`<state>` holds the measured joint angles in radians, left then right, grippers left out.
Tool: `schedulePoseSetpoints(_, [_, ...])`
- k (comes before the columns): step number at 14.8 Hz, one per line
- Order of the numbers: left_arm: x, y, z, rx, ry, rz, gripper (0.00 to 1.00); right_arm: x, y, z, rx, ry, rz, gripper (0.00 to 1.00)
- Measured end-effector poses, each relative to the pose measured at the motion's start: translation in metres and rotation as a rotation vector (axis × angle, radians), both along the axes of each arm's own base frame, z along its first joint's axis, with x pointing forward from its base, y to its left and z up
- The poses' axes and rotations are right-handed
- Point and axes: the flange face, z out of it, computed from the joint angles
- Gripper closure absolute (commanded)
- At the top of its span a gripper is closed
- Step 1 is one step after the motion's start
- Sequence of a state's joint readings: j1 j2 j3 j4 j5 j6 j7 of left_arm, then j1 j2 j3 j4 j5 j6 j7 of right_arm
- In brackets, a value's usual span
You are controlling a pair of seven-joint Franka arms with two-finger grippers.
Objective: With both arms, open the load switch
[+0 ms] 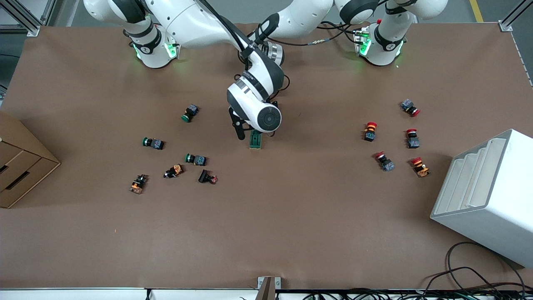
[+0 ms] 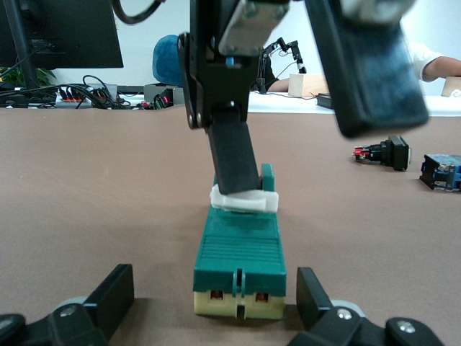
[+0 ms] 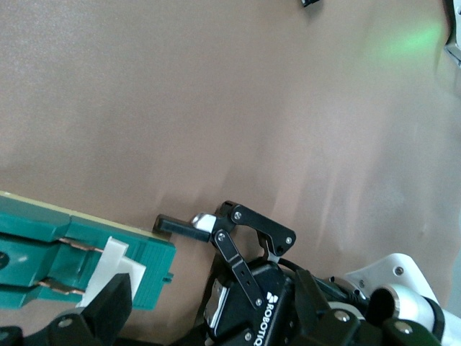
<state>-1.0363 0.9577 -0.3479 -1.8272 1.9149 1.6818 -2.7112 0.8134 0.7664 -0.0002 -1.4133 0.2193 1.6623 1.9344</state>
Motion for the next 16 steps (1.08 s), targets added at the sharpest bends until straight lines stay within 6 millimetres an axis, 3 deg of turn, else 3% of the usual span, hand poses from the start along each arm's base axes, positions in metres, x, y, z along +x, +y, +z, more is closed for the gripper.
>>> schedulePoseSetpoints(5, [0.0,0.0,0.0,0.0,0.0,0.0,0.01,0.011,-0.005,0.005,0.023,-0.012,0.029,0.0])
schedulePoseSetpoints(8, [0.0,0.0,0.0,0.0,0.0,0.0,0.01,0.05,-0.024,0.034,0.108,-0.03,0.091,0.0])
schedulePoseSetpoints(12, [0.0,0.0,0.0,0.0,-0.001,0.0,0.01,0.127,-0.102,0.095,0.218,-0.072,0.33,0.0])
schedulePoseSetpoints(16, [0.0,0.0,0.0,0.0,-0.001,0.001,0.0,0.179,-0.193,0.153,0.338,-0.108,0.567,0.0])
